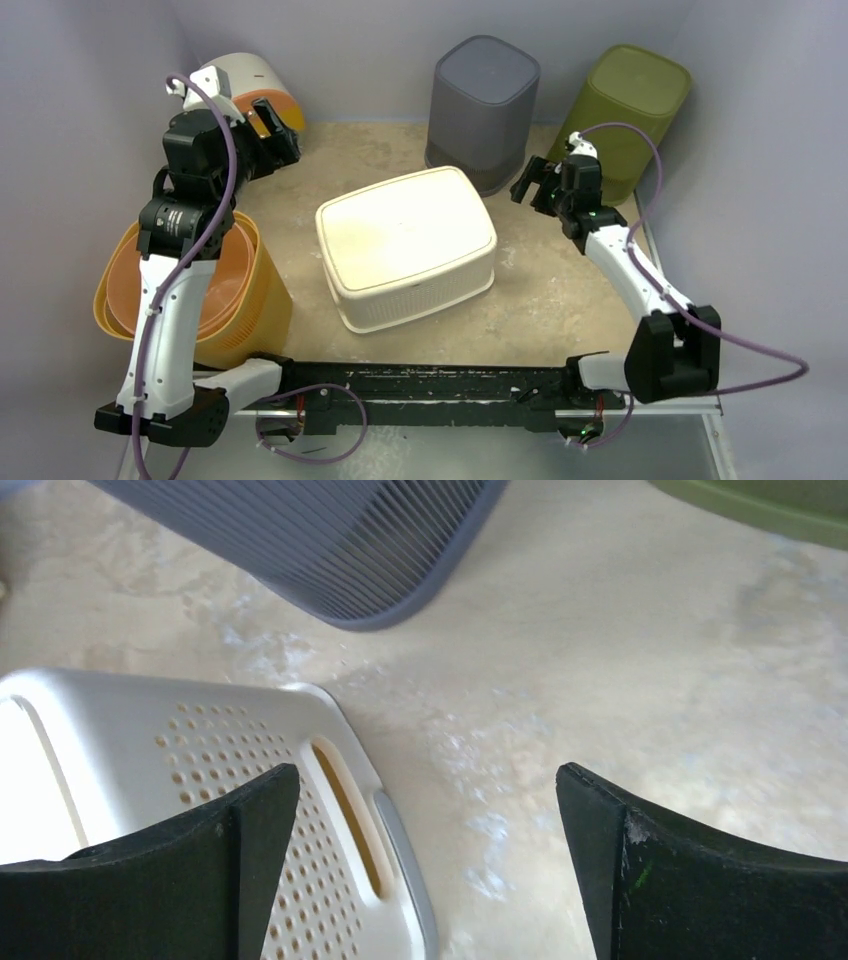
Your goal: Turn the large container upside down
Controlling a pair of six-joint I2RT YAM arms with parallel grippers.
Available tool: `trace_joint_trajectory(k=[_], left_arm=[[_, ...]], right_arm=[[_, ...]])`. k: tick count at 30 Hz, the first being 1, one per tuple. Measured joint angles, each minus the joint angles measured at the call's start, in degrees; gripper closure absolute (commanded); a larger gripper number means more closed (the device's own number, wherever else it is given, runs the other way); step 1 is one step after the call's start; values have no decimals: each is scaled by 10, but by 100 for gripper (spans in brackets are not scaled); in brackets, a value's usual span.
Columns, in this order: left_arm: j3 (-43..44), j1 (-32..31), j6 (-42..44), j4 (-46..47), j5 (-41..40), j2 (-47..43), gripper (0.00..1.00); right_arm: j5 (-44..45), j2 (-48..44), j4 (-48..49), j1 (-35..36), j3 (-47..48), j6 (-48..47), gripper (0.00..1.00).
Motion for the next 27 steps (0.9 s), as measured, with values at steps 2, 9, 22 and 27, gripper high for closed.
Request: trace_joint_trajectory(k=[2,9,22,27], left_arm=[[4,0,0,0,2,8,16],[5,0,0,0,11,34,14],[3,0,0,8,15,64,14],[-7,0,-1,14,18,80,14]], right_arm=[[16,-30,-51,0,6,-15,0],[50,-138,-221,26,20,-37,0],[54,-249,-398,277,-13,56,0],[44,-269,-402,310,-52,84,0]])
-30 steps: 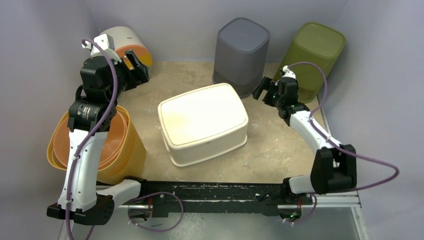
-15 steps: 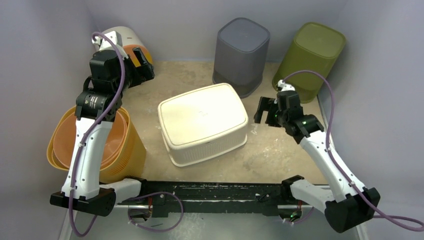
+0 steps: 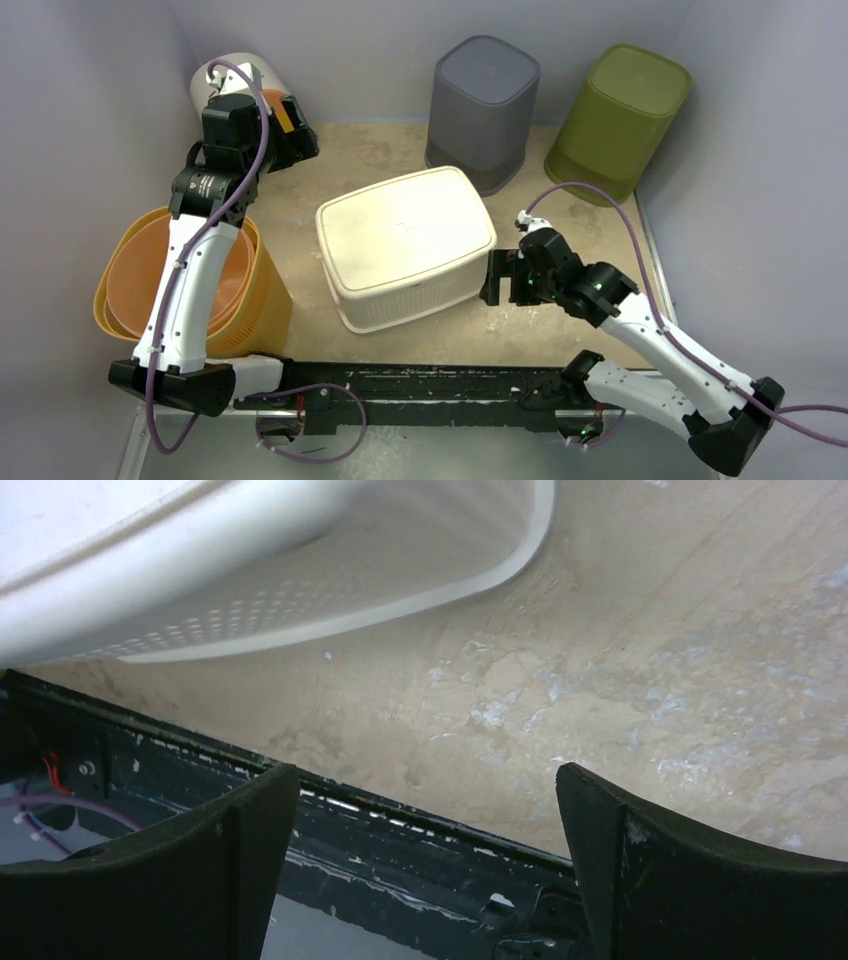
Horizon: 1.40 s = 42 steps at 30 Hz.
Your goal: Turn the large container upside down
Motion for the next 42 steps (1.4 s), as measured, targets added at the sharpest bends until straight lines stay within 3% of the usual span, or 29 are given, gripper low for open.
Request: trace_joint_trajectory(k=[7,12,25,33,42], left_arm=[[0,0,1,-2,1,2,14],[22,0,1,-10,-1,2,14],[27,0,12,-10,-12,-18,13],[26,0,22,-10,-23,-29,13],[10,0,29,-7,-27,-31,13]], right_arm=[[3,129,71,69,9,4,0],[3,214,132,82,47,1,0],[-7,501,242,82,303,-91,0],[-19,669,261,64,497,-157,0],[-63,730,294,-26,552,-220,0]])
